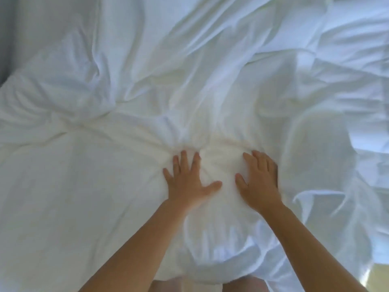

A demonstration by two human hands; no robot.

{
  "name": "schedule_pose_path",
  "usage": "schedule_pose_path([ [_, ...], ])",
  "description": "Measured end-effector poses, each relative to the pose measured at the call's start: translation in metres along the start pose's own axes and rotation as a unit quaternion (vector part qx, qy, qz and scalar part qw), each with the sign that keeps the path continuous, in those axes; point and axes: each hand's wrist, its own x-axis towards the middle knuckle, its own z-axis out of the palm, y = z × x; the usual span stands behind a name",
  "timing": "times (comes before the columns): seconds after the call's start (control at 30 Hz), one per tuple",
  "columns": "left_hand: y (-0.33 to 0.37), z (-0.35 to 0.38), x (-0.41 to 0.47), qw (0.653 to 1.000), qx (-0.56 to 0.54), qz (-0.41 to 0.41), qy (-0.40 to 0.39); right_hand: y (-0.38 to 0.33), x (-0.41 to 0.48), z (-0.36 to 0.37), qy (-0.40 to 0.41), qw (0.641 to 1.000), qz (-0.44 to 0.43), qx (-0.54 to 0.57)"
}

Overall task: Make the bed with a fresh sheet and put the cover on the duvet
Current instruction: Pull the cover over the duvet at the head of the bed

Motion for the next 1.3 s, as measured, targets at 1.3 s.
schedule_pose_path([
  [1.3,0.177,0.102,-0.067,0.957,-0.279,0.056,0.055,0.191,-0.071,-0.058,-0.521,0.648,0.080,0.550],
])
